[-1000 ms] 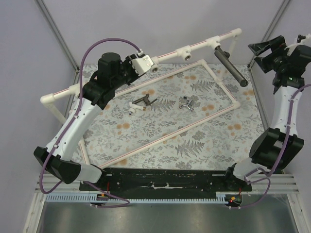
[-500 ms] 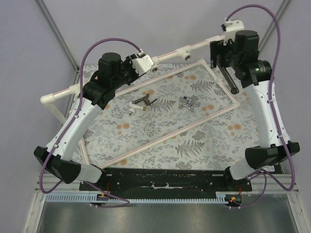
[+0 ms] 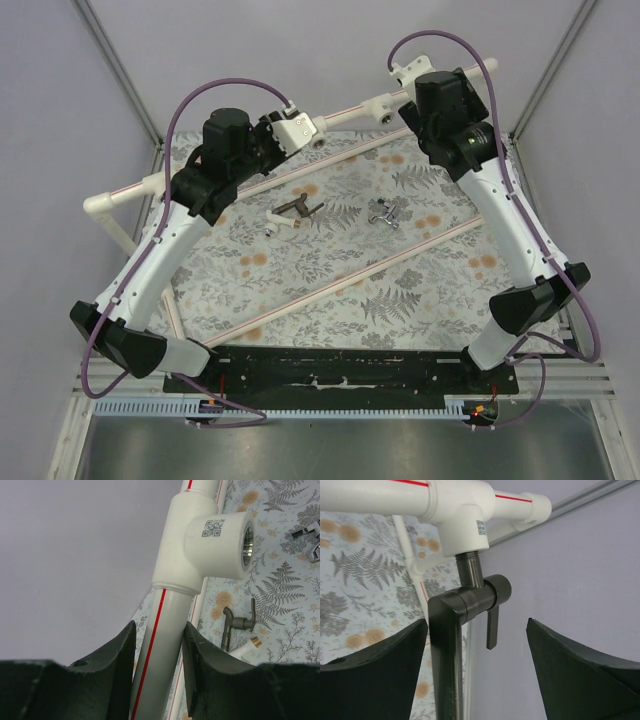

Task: Install the water faucets

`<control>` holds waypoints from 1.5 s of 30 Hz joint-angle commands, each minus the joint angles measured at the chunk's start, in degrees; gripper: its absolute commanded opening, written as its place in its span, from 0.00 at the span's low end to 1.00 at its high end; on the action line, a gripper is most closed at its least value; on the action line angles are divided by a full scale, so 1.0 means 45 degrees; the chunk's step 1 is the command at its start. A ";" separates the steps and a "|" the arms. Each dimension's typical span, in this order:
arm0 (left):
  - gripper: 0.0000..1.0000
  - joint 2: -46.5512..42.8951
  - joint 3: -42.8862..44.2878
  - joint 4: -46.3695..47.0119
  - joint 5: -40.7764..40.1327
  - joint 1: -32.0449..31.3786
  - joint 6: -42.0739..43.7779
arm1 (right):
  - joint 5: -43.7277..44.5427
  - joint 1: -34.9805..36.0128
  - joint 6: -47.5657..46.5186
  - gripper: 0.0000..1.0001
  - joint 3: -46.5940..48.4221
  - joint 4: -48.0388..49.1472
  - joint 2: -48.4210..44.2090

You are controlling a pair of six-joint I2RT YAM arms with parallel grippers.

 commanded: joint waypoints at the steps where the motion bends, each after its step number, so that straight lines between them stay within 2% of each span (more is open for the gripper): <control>1: 0.05 0.0444 -0.0583 -0.2536 -0.0350 -0.0090 -0.1703 | 0.1865 0.0032 -0.1664 0.86 0.0040 0.1227 0.0031; 4: 0.06 0.0425 -0.0621 -0.2517 -0.0350 -0.0090 -0.1722 | 0.1847 0.0013 -0.1958 0.74 0.0351 0.1268 0.0071; 11: 0.06 0.0269 -0.0895 -0.2419 -0.0546 -0.0110 -0.1566 | 0.0248 -0.0533 -0.1181 0.59 0.1444 0.0040 0.0089; 16: 0.06 0.0210 -0.0973 -0.2419 -0.0565 -0.0090 -0.1507 | -0.1548 -0.1840 0.0440 0.57 0.2265 -0.1074 0.0168; 22: 0.06 0.0171 -0.1051 -0.2380 -0.0526 -0.0090 -0.1449 | -0.5469 -0.4454 0.2820 0.58 0.2443 -0.1584 0.0149; 24: 0.05 0.0132 -0.1090 -0.2380 -0.0546 -0.0090 -0.1448 | -0.7071 -0.5490 0.3837 0.60 0.2268 -0.1545 0.0246; 28: 0.06 0.0073 -0.1110 -0.2341 -0.0546 -0.0090 -0.1468 | -1.1755 -0.8048 0.6840 0.61 0.1721 -0.0727 0.0616; 30: 0.06 0.0034 -0.1149 -0.2360 -0.0526 -0.0090 -0.1448 | -1.2973 -0.8774 0.7783 0.59 0.1758 -0.0665 0.1045; 33: 0.06 -0.0063 -0.1208 -0.2302 -0.0507 -0.0090 -0.1468 | -1.3230 -0.8933 0.7787 0.63 0.1993 -0.0939 0.1146; 37: 0.05 -0.0083 -0.1188 -0.2302 -0.0468 -0.0090 -0.1526 | -1.3252 -0.8933 0.7573 0.72 0.1623 -0.0181 0.0133; 42: 0.06 -0.0005 -0.1110 -0.2302 -0.0409 -0.0090 -0.1605 | -1.3309 -0.8855 0.6344 0.88 -0.0269 0.1557 -0.1976; 45: 0.06 0.0092 -0.1051 -0.2302 -0.0350 -0.0090 -0.1643 | -1.3019 -0.8097 0.4552 0.95 -0.1421 0.2281 -0.2935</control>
